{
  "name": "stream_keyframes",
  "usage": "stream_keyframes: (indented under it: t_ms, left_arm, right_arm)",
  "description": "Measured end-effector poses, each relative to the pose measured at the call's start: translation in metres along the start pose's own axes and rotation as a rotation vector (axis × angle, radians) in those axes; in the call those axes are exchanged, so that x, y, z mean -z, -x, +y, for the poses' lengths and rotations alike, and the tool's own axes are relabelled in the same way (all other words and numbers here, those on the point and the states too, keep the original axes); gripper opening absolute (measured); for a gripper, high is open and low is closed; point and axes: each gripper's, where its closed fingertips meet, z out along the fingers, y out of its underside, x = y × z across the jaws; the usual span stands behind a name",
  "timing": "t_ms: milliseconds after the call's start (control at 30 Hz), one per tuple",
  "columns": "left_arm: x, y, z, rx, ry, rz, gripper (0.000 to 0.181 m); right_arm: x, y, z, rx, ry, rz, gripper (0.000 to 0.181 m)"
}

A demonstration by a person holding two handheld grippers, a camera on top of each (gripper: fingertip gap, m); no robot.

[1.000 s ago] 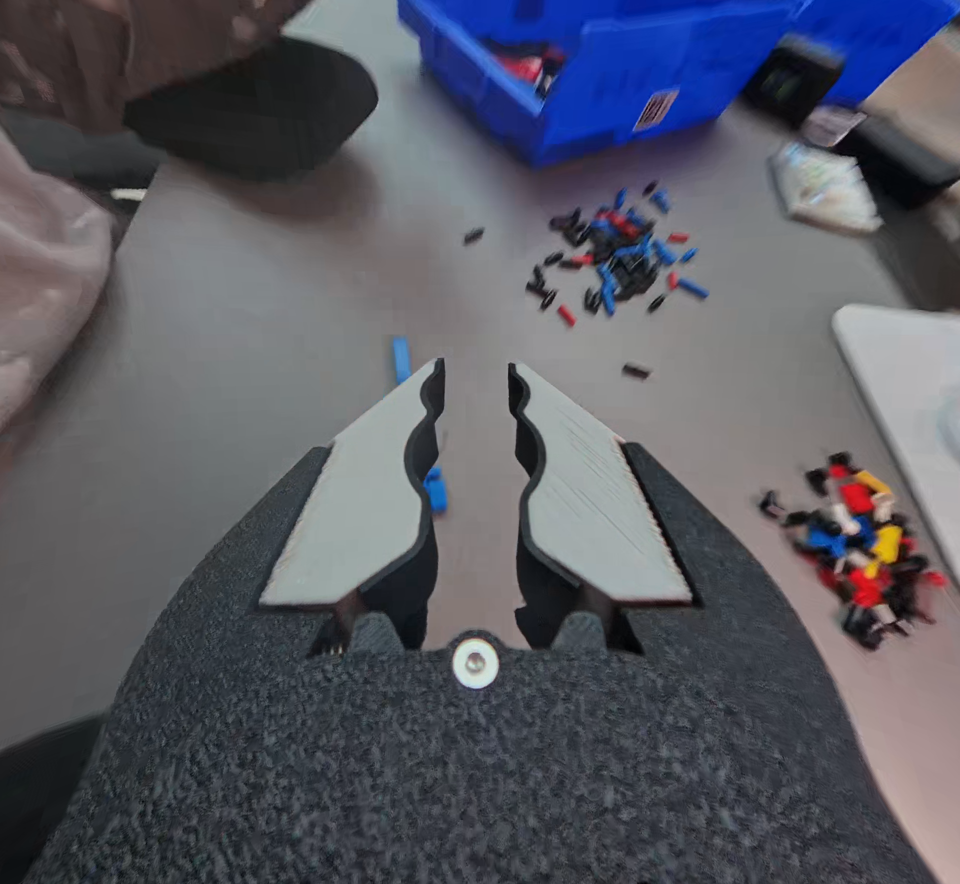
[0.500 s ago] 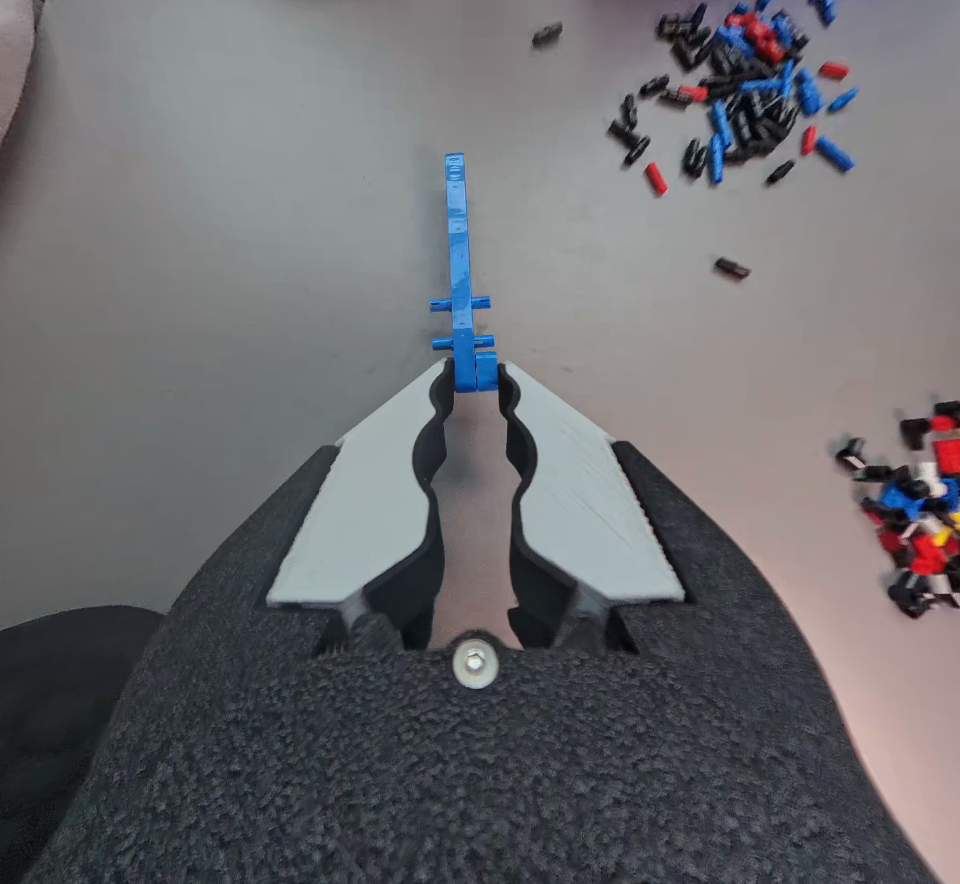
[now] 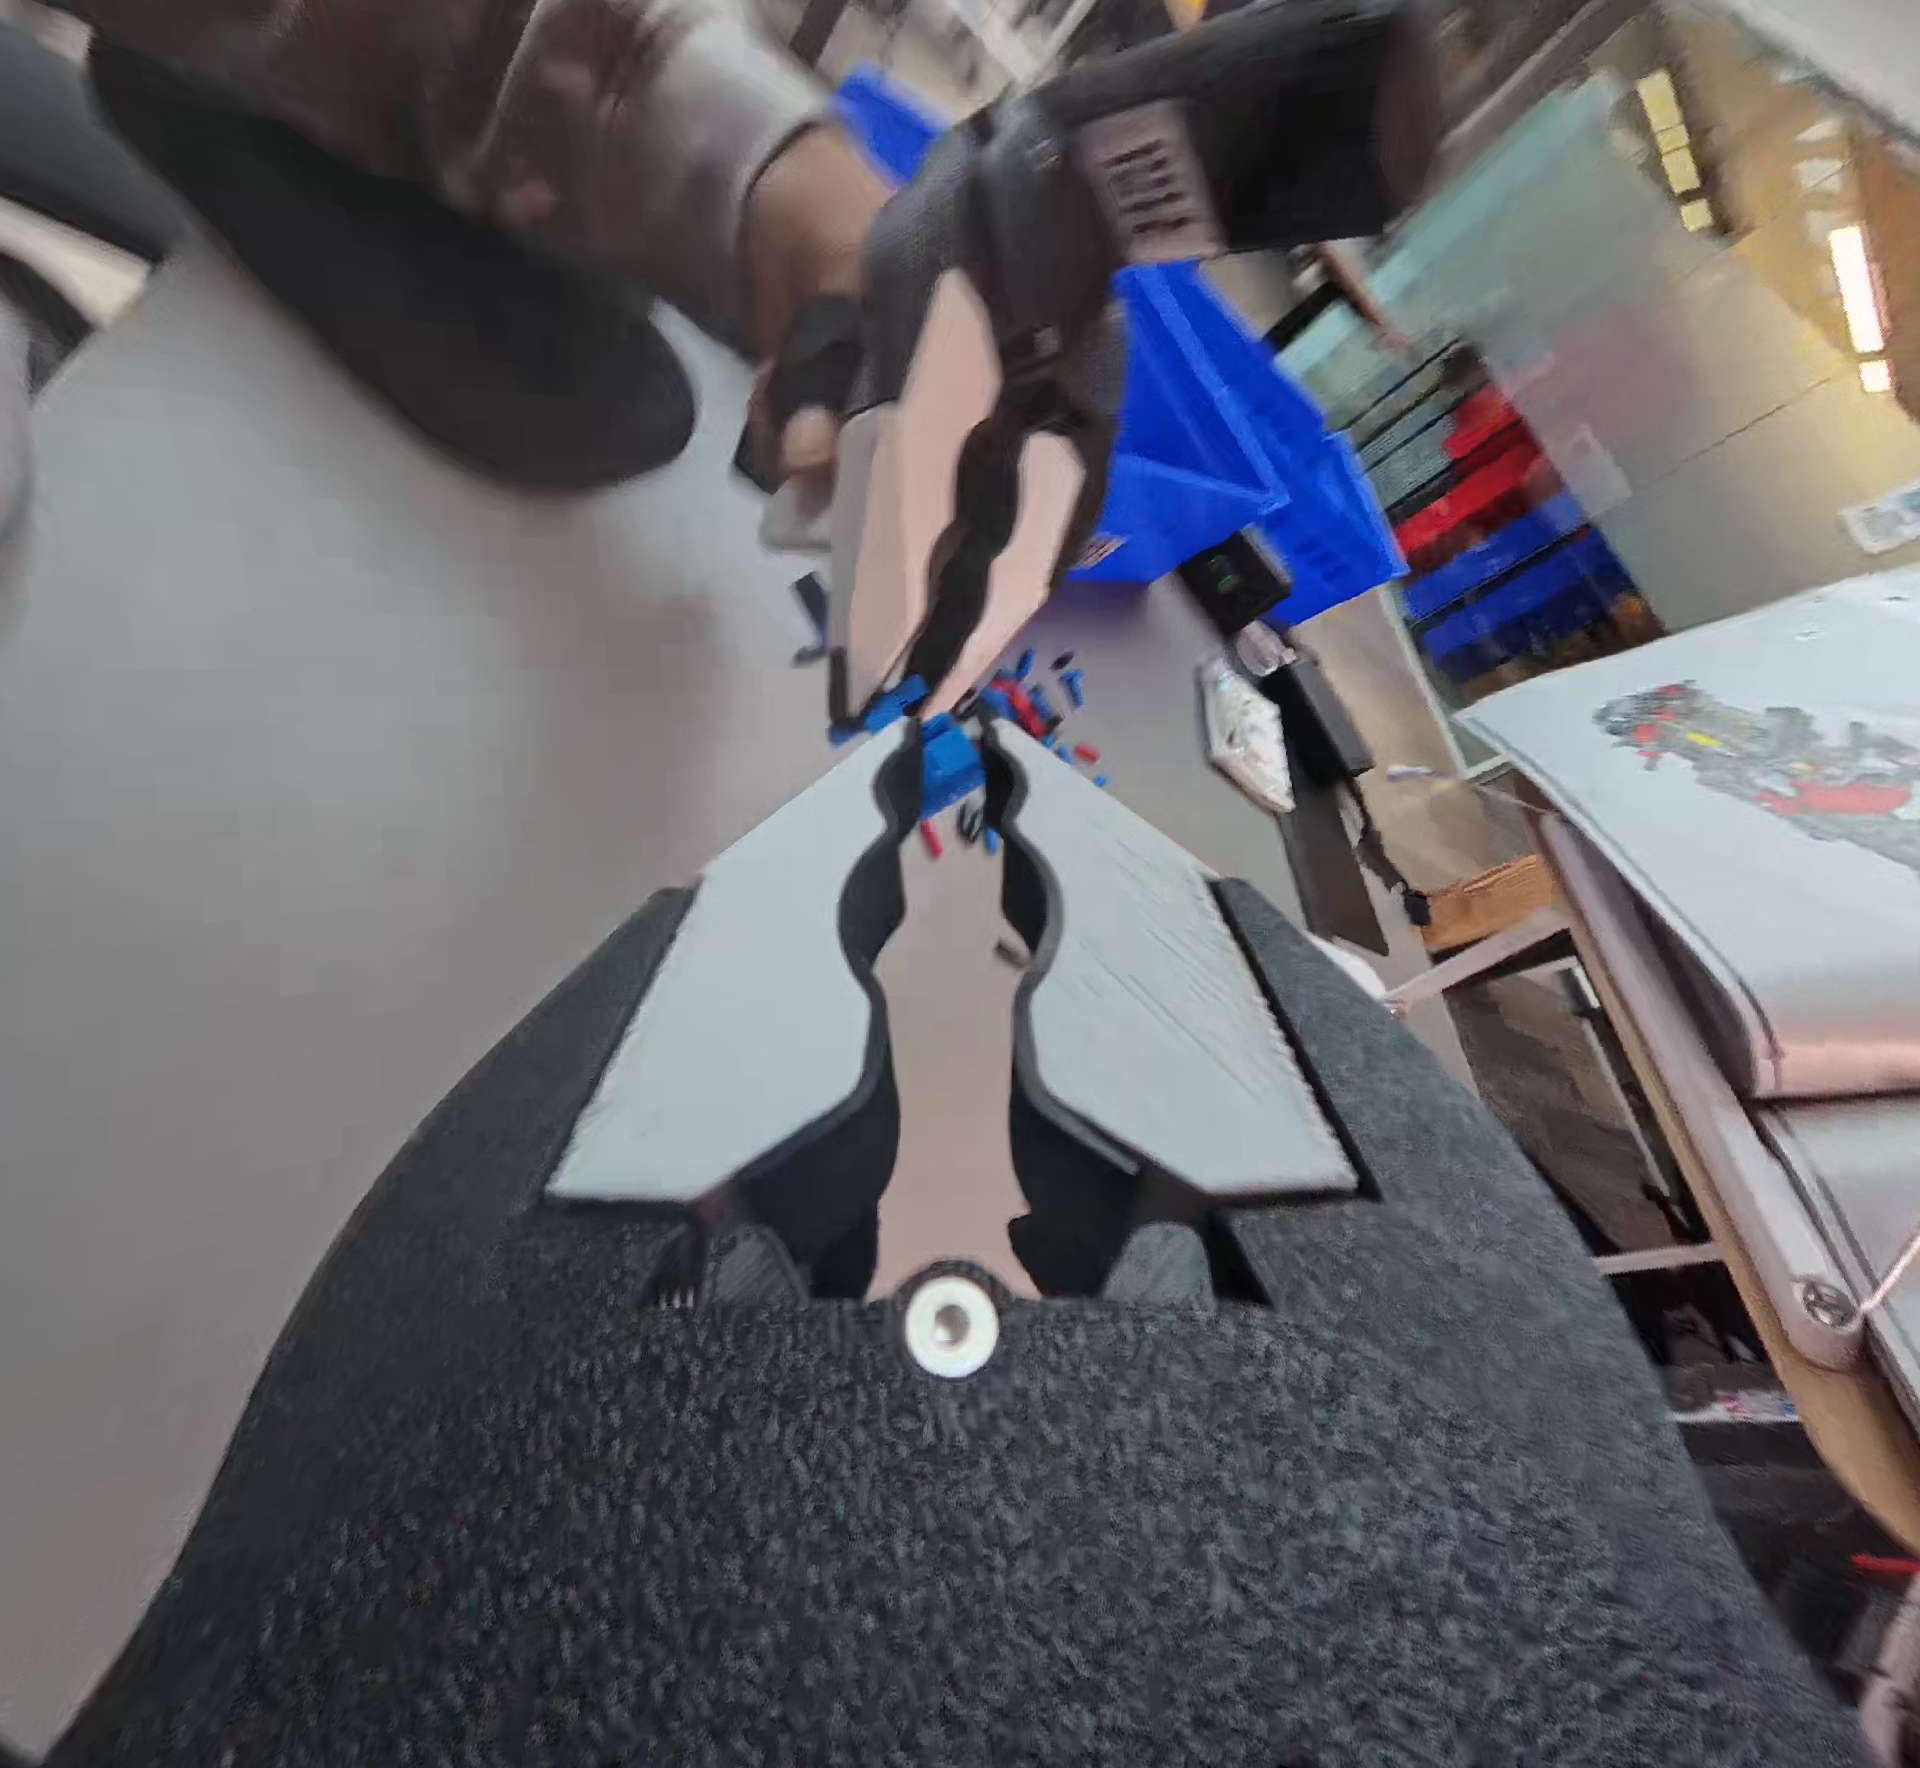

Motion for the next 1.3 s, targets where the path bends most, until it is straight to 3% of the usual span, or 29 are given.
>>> stream_keyframes:
  t_ms: [33, 133, 167, 367, 467, 600, 700, 833, 1300]
  left_arm:
    - [0.004, 0.002, -0.01, -0.061, -0.067, -0.043, 0.006]
    - [0.016, 0.004, -0.037, -0.228, -0.256, -0.176, 0.006]
    - [0.019, 0.0, -0.046, -0.262, -0.32, -0.186, 0.006]
    - [0.012, -0.015, -0.062, -0.365, -0.441, -0.225, 0.006]
    - [0.01, -0.019, -0.063, -0.348, -0.474, -0.201, 0.007]
    - [0.024, -0.022, -0.067, -0.275, -0.486, -0.116, 0.028]
    - [0.023, -0.023, -0.064, -0.296, -0.424, -0.117, 0.023]
    - [0.011, -0.026, -0.052, -0.302, -0.329, -0.092, 0.009]
    - [0.012, -0.039, -0.055, -0.419, -0.225, -0.128, 0.005]
  right_arm:
    - [0.008, -0.015, -0.013, -0.095, -0.116, 0.05, 0.012]
    - [0.025, -0.04, -0.022, -0.437, -0.297, 0.025, 0.044]
    - [0.026, -0.043, -0.022, -0.512, -0.338, 0.008, 0.044]
    - [0.017, -0.033, -0.042, -0.677, -0.536, -0.087, 0.009]
    - [0.019, -0.035, -0.043, -0.722, -0.552, -0.123, 0.007]
    - [0.019, -0.032, -0.033, -0.637, -0.432, -0.111, 0.007]
    - [0.008, -0.018, -0.024, -0.535, -0.297, -0.124, 0.007]
    - [0.001, -0.005, -0.023, -0.525, -0.258, -0.173, 0.007]
    - [0.016, -0.003, -0.039, -0.506, -0.341, -0.277, 0.006]
